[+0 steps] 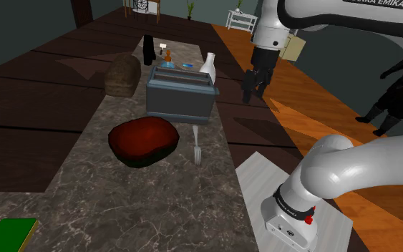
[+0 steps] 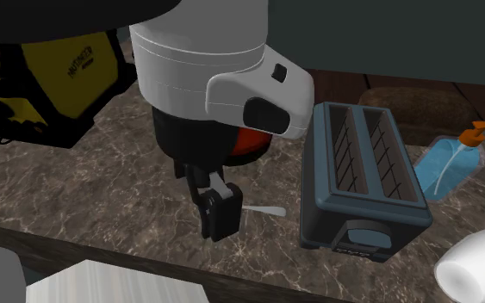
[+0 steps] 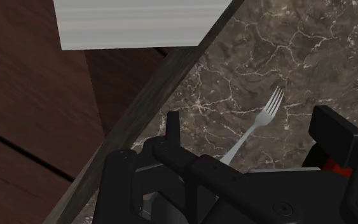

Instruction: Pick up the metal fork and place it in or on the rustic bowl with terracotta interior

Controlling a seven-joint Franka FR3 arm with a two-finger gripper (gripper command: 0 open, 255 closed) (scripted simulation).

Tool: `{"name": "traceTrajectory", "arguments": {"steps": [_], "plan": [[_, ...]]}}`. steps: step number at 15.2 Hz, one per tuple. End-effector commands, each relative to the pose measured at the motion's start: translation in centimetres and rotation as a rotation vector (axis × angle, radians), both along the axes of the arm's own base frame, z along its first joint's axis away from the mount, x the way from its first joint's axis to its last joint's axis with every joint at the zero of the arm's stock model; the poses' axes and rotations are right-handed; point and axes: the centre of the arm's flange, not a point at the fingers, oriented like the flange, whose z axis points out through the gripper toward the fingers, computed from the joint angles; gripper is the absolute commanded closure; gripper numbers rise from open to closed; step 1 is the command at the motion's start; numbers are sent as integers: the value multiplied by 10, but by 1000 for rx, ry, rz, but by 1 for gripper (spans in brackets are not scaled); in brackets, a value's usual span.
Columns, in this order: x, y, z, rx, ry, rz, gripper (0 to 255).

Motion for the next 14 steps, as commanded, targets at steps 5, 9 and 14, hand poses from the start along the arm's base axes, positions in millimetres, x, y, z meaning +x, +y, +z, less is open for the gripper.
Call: {"name": "traceTrajectory", "arguments": {"steps": [5,9,14], "plan": [[7,29,-42,-32,-52,-132,0],[20,55,-84,-63,-105,-264,0],[43,83,-136,-103,-171,-429,0]]}}
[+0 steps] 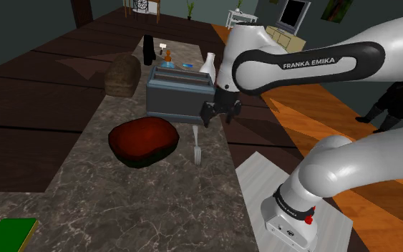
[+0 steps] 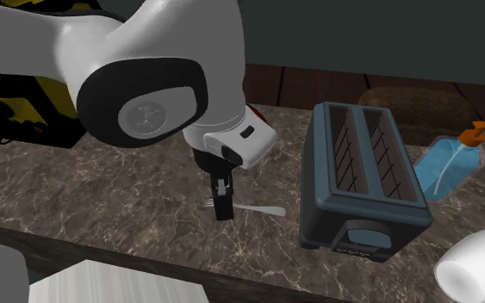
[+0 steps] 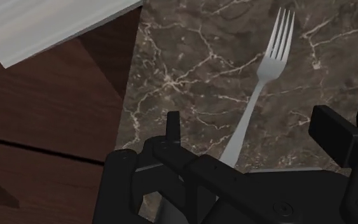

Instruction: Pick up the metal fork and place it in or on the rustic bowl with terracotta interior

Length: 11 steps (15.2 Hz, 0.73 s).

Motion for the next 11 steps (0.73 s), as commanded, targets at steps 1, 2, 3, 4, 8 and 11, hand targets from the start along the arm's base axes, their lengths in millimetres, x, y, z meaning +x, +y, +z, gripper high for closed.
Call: {"name": "traceTrajectory", "arguments": {"steps": [1,2,3,4,8,11], "plan": [[9,9,-21,-14,-32,-71,0],[15,14,-31,-22,-45,-104,0],[21,18,-41,-30,-58,-137,0],[28,22,-52,-38,-71,-170,0],[48,31,-85,-60,-108,-261,0],[49,30,-101,-60,-108,-261,0]]}}
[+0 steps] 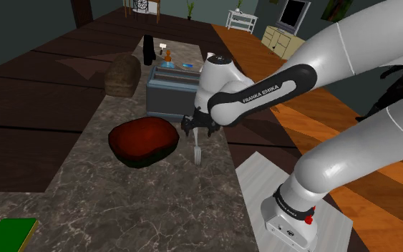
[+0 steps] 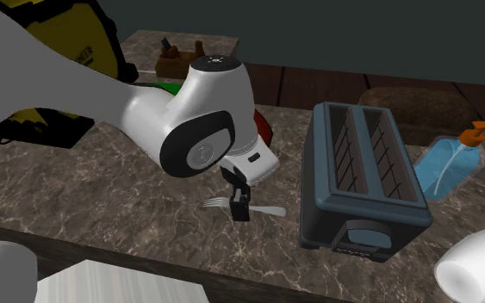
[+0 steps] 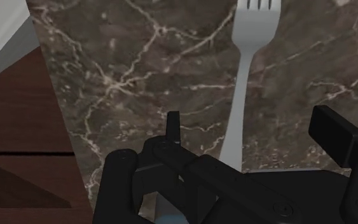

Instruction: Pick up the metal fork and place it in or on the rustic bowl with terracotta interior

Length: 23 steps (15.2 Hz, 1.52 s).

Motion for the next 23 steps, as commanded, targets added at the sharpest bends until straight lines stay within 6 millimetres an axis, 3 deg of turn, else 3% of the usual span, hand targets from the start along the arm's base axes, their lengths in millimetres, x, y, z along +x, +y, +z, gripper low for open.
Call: {"name": "traceTrajectory", "arguments": {"steps": [1,4,11,12,21,23], "plan": [[2,0,-11,1,-2,-2,0],[3,-1,-24,1,-2,-2,0],[3,-1,-24,1,-2,-2,0],[3,-1,-24,1,-2,-2,255],[3,-1,-24,1,-2,-2,255],[3,-1,-14,1,-2,-2,255]]}}
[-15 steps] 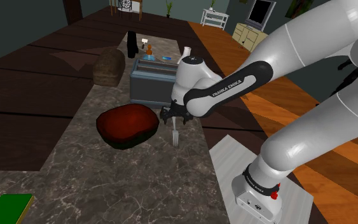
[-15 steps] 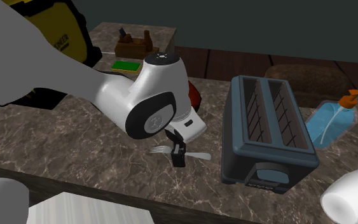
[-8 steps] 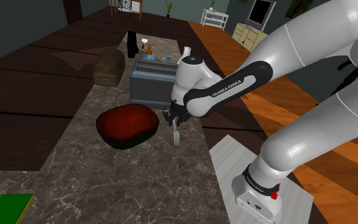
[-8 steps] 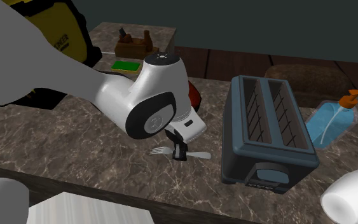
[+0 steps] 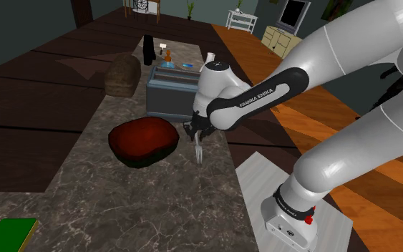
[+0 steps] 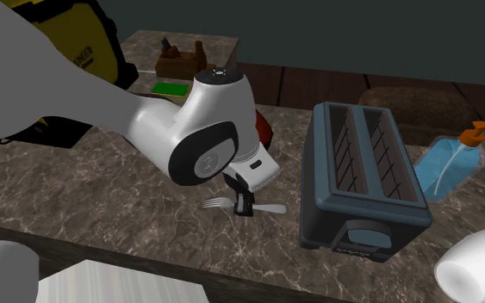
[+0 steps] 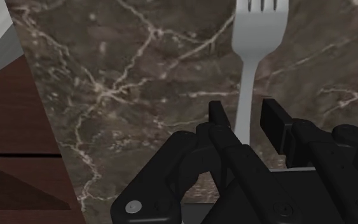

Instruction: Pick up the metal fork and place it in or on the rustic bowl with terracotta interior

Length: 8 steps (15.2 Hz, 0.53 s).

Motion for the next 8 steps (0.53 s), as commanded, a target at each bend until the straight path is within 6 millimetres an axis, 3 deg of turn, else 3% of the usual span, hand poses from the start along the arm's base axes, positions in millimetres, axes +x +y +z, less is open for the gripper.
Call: {"name": "traceTrajectory", "arguments": {"steps": [1,8], "plan": [[0,0,10,0,0,0,255],[0,0,47,0,0,0,255]]}}
